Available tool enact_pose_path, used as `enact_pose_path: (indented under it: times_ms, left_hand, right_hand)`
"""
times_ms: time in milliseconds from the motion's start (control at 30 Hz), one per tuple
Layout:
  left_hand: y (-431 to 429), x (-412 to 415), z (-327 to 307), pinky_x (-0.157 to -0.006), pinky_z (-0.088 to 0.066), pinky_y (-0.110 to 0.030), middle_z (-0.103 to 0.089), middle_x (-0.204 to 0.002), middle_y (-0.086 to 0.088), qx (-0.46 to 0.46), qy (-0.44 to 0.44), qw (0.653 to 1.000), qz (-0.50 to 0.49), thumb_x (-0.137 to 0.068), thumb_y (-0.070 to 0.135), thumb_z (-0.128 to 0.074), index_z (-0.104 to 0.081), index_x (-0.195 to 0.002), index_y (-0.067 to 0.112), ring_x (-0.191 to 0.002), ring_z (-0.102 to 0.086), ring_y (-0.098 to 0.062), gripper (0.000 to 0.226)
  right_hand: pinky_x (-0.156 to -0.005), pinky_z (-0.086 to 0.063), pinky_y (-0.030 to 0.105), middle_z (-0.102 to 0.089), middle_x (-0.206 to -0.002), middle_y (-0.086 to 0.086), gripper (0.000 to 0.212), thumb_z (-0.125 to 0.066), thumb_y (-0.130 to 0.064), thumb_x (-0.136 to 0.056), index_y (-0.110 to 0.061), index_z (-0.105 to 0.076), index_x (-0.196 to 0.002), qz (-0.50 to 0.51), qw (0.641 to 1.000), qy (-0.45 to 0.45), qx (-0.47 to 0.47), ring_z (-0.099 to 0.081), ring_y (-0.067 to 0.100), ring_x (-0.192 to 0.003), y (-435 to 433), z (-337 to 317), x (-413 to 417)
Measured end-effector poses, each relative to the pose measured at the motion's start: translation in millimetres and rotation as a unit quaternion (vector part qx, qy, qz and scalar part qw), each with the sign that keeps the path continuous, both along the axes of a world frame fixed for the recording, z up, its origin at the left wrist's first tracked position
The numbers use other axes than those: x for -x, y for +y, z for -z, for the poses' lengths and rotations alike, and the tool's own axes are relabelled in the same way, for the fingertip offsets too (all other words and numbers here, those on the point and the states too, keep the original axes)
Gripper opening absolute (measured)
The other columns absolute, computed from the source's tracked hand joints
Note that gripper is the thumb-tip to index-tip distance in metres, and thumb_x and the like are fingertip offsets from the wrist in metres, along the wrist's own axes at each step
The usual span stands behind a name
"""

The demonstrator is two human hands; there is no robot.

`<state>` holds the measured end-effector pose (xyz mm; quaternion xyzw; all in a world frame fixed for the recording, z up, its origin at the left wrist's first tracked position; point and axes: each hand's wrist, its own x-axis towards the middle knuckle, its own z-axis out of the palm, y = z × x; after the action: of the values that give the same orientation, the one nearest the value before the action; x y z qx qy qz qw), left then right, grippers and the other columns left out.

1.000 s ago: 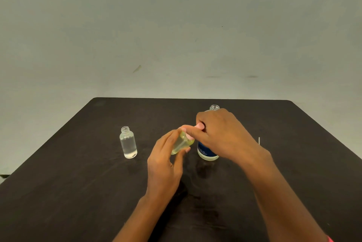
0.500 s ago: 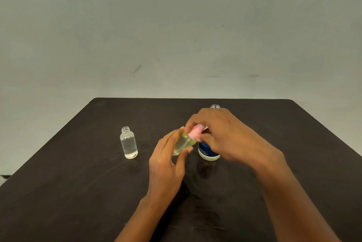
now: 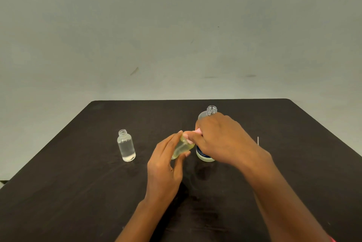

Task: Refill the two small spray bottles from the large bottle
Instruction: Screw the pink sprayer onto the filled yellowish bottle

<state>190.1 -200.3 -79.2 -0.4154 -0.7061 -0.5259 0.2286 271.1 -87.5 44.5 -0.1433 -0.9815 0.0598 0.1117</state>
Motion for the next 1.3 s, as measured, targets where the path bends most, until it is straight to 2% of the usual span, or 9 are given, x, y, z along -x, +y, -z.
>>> enact_pose_path:
  times_ms: [67, 133, 233, 300, 433, 733, 1100, 1200, 1300]
  left_hand:
    - [-0.2, 0.3, 0.2, -0.094, -0.044, -0.016, -0.064, -0.117, -0.002, -0.001, 0.001, 1.0, -0.004, -0.077, 0.009, -0.066, -0.056, -0.124, 0.012, -0.111, -0.056, -0.006, 0.048]
    - [-1.2, 1.2, -0.3, -0.094, -0.044, -0.016, -0.064, -0.117, -0.002, -0.002, 0.0, 1.0, -0.009, -0.077, 0.008, -0.066, -0.055, -0.124, 0.013, -0.111, -0.056, -0.007, 0.049]
    - [-2.2, 2.0, -2.1, -0.093, -0.044, -0.015, -0.063, -0.117, -0.002, 0.001, 0.0, 1.0, -0.014, -0.078, 0.008, -0.067, -0.058, -0.124, 0.009, -0.111, -0.055, -0.007, 0.047]
    - [-1.8, 1.4, -4.1, -0.088, -0.046, -0.014, -0.062, -0.12, 0.001, -0.001, -0.019, 1.0, -0.006, -0.079, 0.011, -0.066, -0.056, -0.126, 0.01, -0.111, -0.056, -0.007, 0.048]
    - [-2.2, 3.2, -2.2, -0.091, -0.046, -0.019, -0.061, -0.121, 0.003, 0.012, -0.027, 1.0, -0.004, -0.08, 0.007, -0.068, -0.055, -0.128, 0.012, -0.112, -0.055, -0.008, 0.051]
    - [-2.0, 1.0, -2.0, -0.096, -0.041, -0.013, -0.06, -0.121, 0.002, 0.006, -0.001, 1.0, -0.007, -0.077, 0.008, -0.066, -0.055, -0.128, 0.009, -0.114, -0.052, -0.002, 0.052]
    - [-2.5, 1.7, -3.7, -0.094, -0.042, -0.014, -0.057, -0.118, 0.008, -0.003, 0.013, 0.999, -0.048, -0.075, 0.003, -0.07, -0.055, -0.125, 0.014, -0.11, -0.051, -0.002, 0.053]
    - [-3.5, 4.4, -4.2, -0.097, -0.039, -0.011, -0.06, -0.12, 0.004, 0.001, -0.037, 0.998, -0.041, -0.076, -0.002, -0.071, -0.056, -0.127, 0.014, -0.113, -0.051, -0.001, 0.055]
    - [-3.3, 5.4, -4.5, -0.098, -0.04, -0.014, -0.061, -0.121, 0.0, -0.002, -0.047, 0.998, -0.038, -0.079, 0.0, -0.07, -0.055, -0.128, 0.014, -0.114, -0.051, -0.004, 0.054]
  right_hand:
    - [-0.05, -0.023, 0.025, -0.045, -0.085, 0.002, 0.046, -0.037, -0.054, -0.094, -0.018, -0.041, -0.066, 0.011, 1.0, 0.0, -0.026, -0.04, 0.02, -0.075, -1.5, 2.0, 1.8]
    - [-0.05, -0.024, 0.025, -0.046, -0.083, 0.0, 0.047, -0.034, -0.055, -0.094, -0.018, -0.044, -0.067, 0.005, 1.0, 0.01, -0.027, -0.042, 0.02, -0.076, -1.2, 4.1, 3.4]
    - [-0.064, -0.041, 0.029, -0.055, -0.087, -0.003, 0.036, -0.042, -0.052, -0.093, -0.02, -0.059, -0.095, -0.034, 0.998, 0.008, 0.053, -0.051, 0.015, -0.082, 3.5, 4.0, 1.4]
    - [-0.077, -0.044, 0.029, -0.059, -0.097, -0.005, 0.03, -0.059, -0.039, -0.089, -0.024, -0.056, -0.115, -0.092, 0.988, 0.014, 0.122, -0.051, 0.011, -0.087, 5.7, 2.3, 0.0]
    - [-0.083, -0.044, 0.028, -0.063, -0.098, -0.004, 0.022, -0.068, -0.019, -0.083, -0.023, -0.066, -0.105, -0.113, 0.986, 0.042, 0.119, -0.054, 0.01, -0.09, 6.0, 3.2, 4.1]
    - [-0.085, -0.049, 0.031, -0.069, -0.091, -0.008, 0.022, -0.075, -0.029, -0.076, -0.024, -0.072, -0.097, -0.065, 0.984, 0.053, 0.159, -0.059, 0.01, -0.089, 6.6, 3.4, 3.5]
    - [-0.078, -0.049, 0.028, -0.065, -0.082, -0.006, 0.031, -0.059, -0.049, -0.086, -0.021, -0.068, -0.093, -0.006, 0.984, 0.08, 0.157, -0.058, 0.009, -0.079, -3.8, 11.3, 12.7]
    - [-0.086, -0.049, 0.023, -0.066, -0.1, -0.008, 0.026, -0.065, -0.035, -0.087, -0.026, -0.064, -0.111, -0.068, 0.974, 0.078, 0.202, -0.06, 0.009, -0.09, 3.7, 5.1, 6.5]
    - [-0.087, -0.042, 0.015, -0.066, -0.104, -0.008, 0.023, -0.062, -0.018, -0.09, -0.024, -0.068, -0.111, -0.104, 0.979, 0.093, 0.15, -0.058, 0.007, -0.095, 9.6, -1.0, 1.8]
